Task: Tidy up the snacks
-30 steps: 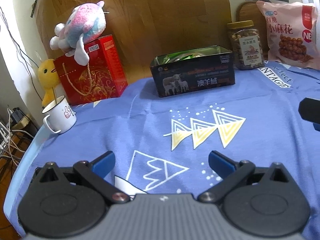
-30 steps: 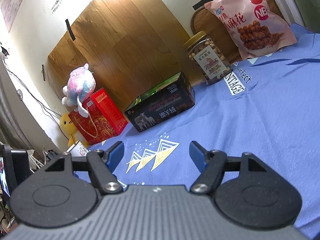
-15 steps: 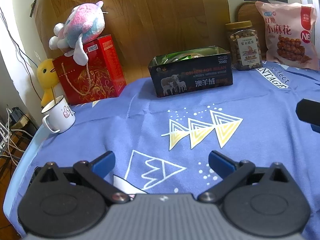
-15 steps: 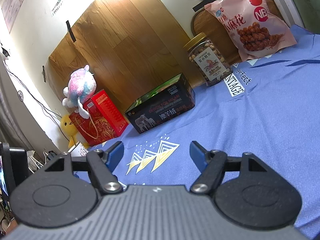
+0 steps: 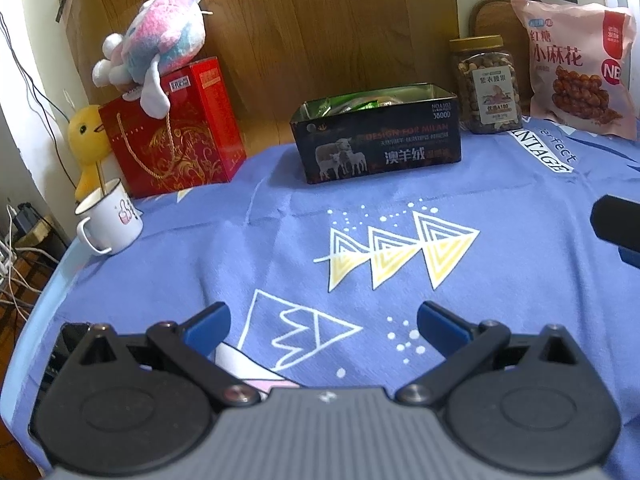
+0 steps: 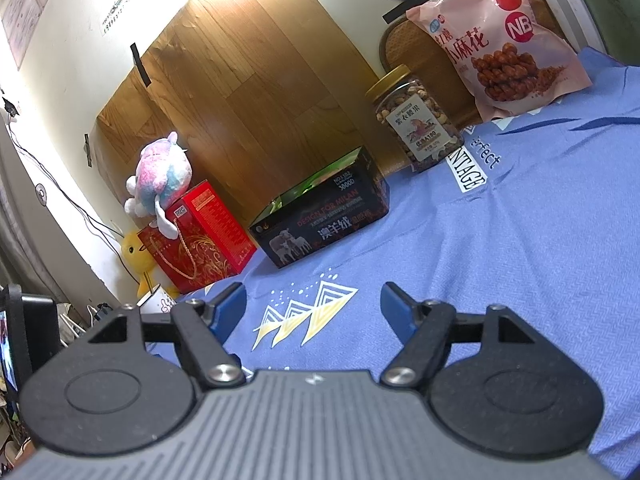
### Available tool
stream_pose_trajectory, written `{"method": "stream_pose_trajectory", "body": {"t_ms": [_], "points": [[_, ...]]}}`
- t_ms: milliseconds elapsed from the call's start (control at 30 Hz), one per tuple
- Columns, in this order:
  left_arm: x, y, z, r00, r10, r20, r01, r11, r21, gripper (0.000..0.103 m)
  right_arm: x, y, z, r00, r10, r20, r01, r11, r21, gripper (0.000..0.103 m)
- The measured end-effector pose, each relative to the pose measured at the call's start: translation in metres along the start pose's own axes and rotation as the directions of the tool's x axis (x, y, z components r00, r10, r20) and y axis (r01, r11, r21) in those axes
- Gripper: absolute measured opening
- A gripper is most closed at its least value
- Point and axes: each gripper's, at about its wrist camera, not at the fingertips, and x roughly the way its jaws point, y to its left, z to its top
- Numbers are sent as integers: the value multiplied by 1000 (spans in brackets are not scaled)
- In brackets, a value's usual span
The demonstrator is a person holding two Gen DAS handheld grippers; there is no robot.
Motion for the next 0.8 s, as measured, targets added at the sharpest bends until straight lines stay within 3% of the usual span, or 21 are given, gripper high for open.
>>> {"method": "stream_pose_trajectory", "body": {"t_ms": [433, 667, 800], "points": [[4, -1, 4, 1000, -13, -28, 13, 1000, -15, 103, 4, 2, 1, 1000, -11, -8, 11, 1000, -13, 77], [6, 6, 9, 999, -36, -5, 36, 998, -44, 103, 5, 5, 4, 998, -65, -25, 64, 997, -37, 76], [10, 2, 13, 998, -57, -6, 56, 997, -45, 103, -6, 4, 6, 995, -104, 6, 104, 993, -50, 77]]}}
